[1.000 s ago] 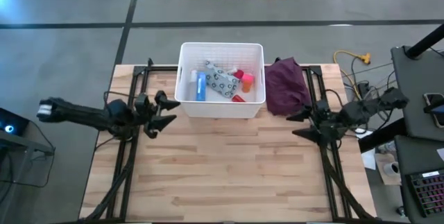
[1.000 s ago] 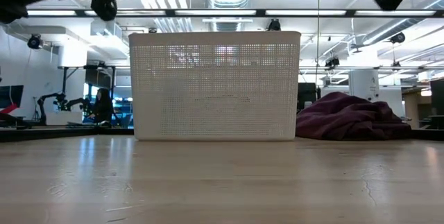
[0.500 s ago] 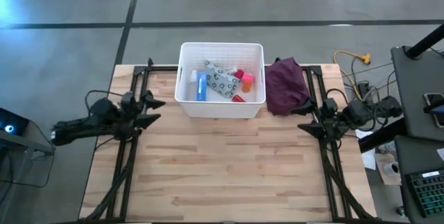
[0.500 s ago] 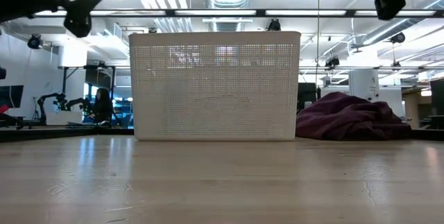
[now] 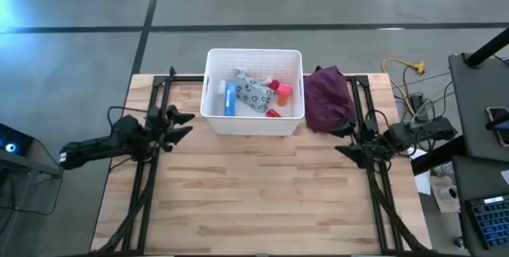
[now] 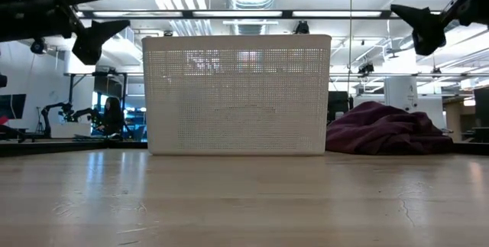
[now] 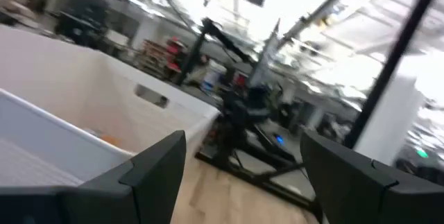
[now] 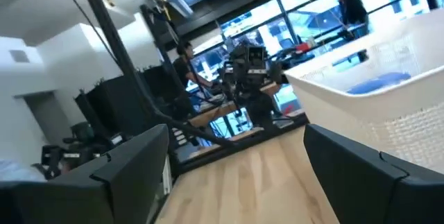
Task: Pick & place medical supplies in basket/bin
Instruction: Return to Home Position
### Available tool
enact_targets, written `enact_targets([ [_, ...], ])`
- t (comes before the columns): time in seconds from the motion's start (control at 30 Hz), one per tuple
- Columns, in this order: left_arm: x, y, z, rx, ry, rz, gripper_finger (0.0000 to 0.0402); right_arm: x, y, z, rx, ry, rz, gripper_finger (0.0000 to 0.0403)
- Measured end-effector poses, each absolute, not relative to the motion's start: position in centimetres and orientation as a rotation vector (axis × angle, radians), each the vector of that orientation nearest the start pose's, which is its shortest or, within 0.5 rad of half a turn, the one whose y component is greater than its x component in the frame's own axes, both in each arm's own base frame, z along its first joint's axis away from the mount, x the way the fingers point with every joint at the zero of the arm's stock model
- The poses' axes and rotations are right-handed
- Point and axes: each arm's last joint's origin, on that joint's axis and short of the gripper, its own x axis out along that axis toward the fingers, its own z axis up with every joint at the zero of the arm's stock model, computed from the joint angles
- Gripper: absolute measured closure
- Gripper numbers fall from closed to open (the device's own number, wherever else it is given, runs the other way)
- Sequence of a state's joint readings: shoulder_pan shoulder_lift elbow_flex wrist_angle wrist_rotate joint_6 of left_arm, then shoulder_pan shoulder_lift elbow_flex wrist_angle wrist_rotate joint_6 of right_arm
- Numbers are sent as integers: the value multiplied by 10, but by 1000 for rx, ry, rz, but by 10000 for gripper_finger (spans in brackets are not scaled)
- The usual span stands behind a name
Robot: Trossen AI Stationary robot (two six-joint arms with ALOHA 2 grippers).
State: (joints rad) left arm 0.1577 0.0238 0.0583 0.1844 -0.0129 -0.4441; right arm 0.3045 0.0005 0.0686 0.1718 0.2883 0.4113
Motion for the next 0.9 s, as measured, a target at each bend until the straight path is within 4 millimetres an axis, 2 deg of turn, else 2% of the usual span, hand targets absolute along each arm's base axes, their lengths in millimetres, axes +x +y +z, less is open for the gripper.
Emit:
enact_targets([
  [0.23,89,18,207,-422,-254,172,134,91,15,191,468,-209,-4,76],
  [0.5,91,19,198,-426,-218,187,134,93,2,189,434,-220,-132,76],
  [0.67,93,20,194,-428,-200,193,134,95,-1,179,449,-128,-149,76],
  [0.77,94,20,192,-430,-187,195,134,95,-3,172,467,-79,-229,76],
  [0.9,96,20,188,-433,-156,200,134,97,-6,171,328,-55,-333,76],
])
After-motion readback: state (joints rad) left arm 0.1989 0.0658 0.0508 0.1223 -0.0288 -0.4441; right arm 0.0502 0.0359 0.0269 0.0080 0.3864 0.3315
